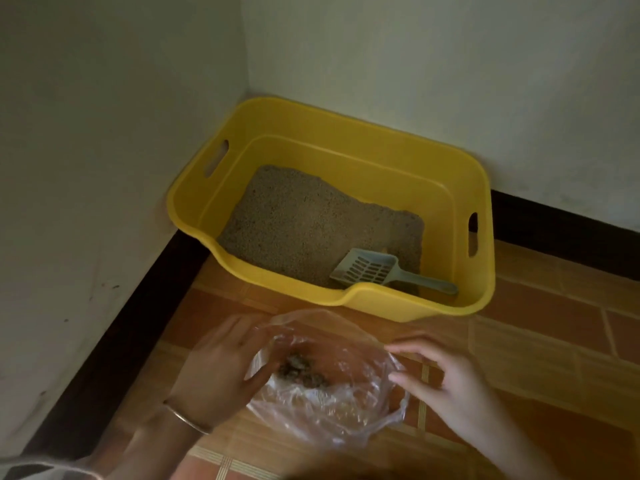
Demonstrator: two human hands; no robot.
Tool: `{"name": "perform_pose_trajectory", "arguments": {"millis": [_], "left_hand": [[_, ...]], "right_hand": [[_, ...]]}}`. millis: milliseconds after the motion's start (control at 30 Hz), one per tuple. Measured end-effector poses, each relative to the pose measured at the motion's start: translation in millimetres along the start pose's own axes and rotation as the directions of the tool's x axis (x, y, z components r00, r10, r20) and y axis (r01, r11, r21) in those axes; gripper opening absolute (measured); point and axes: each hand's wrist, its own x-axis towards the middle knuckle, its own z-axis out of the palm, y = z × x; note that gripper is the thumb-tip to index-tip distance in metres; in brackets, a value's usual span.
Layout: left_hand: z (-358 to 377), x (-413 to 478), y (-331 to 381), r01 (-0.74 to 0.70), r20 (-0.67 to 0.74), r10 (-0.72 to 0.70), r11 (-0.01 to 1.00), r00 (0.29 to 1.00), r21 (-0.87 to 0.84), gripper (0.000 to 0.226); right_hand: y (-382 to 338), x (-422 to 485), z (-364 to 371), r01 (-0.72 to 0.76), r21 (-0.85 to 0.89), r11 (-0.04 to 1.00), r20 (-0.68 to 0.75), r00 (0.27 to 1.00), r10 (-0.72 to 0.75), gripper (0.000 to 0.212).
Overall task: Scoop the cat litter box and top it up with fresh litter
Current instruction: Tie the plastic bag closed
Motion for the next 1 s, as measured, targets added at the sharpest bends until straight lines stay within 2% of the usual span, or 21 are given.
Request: {"name": "perform_pose_trajectory", "arguments": {"millis": [167,267,367,467,633,700,767,833,900,1000], "left_hand": [[9.3,-9.0,2.3,0.087,0.109,-0.088,0.996,0.99,0.015,0.068],[12.0,-10.2,1.7,0.121,0.116,-0.125,0.992,0.985,0.033,0.07],[12.9,-8.2,-0.9,0.122,0.073,-0.123,0.992,0.99,0.027,0.068],[9.4,-7.5,-4.2,0.123,0.03,-0.123,0.992,0.992,-0.005,0.057],[-12.9,-2.6,1.2,0.118,-0.107,-0.118,0.993,0.987,-0.008,0.017],[-23.3,1.3,6.9,0.102,-0.163,-0.105,0.995,0.981,-0.022,0.018],[-33.0,5.0,13.6,0.087,-0.235,-0.09,0.996,0.968,-0.021,0.02],[-42.4,8.7,20.9,0.066,-0.306,-0.07,0.998,0.949,-0.024,0.019],[-50.5,11.5,26.9,0.064,-0.361,-0.067,0.998,0.93,-0.02,0.019],[-62.8,13.6,33.8,0.081,-0.407,-0.101,0.995,0.908,-0.066,0.026]], "right_hand": [[34.0,-6.8,18.4,-0.079,-0.33,0.941,0.209,0.966,0.155,0.045],[39.4,-7.4,20.7,-0.097,-0.503,0.859,0.27,0.926,0.263,0.047],[37.0,-6.2,20.1,-0.088,-0.598,0.797,0.288,0.904,0.316,0.032],[35.3,-3.7,15.5,-0.001,-0.641,0.768,0.287,0.927,0.241,0.011],[22.4,3.2,2.0,0.093,-0.443,0.892,0.185,0.983,-0.01,0.006],[10.9,7.9,-5.4,0.136,-0.378,0.916,0.147,0.985,-0.085,0.003],[-4.5,10.7,-13.1,0.142,-0.307,0.941,0.136,0.985,-0.104,0.013],[-21.0,12.6,-19.6,0.145,-0.214,0.966,0.126,0.985,-0.12,0.013],[-36.6,12.8,-24.8,0.19,-0.119,0.975,0.096,0.979,-0.179,0.01],[-56.8,12.0,-29.5,0.25,0.019,0.968,0.057,0.966,-0.251,0.016]]}}
